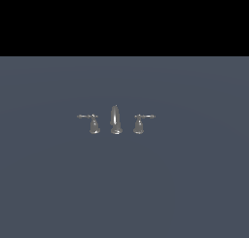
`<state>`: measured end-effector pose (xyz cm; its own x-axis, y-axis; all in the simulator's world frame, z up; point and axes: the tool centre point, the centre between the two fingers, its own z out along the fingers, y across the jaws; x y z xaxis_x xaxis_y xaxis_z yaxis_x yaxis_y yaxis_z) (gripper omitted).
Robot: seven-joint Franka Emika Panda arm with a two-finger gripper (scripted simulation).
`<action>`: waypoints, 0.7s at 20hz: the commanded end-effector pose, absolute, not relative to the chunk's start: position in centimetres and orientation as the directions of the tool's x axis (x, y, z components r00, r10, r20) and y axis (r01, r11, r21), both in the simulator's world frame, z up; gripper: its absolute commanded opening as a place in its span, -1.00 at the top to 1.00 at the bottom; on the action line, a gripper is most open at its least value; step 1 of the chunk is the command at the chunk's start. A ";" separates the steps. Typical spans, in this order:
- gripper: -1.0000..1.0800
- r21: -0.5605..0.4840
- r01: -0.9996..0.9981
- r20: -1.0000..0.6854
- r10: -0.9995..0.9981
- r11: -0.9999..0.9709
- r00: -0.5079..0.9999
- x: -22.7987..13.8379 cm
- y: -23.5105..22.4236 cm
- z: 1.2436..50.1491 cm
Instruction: Turn on the faucet by rotating a designated handle.
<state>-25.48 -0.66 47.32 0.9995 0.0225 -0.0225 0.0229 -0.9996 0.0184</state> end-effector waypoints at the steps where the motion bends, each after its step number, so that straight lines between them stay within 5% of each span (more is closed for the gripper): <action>1: 1.00 0.018 0.023 -0.022 0.023 -1.000 0.999 -25.5 -0.7 47.3; 14: 1.00 0.018 -0.080 -0.021 -0.080 -0.997 0.997 -23.5 0.5 44.7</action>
<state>-23.94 0.24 45.24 0.9980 -0.0590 -0.0207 -0.0587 -0.9981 0.0180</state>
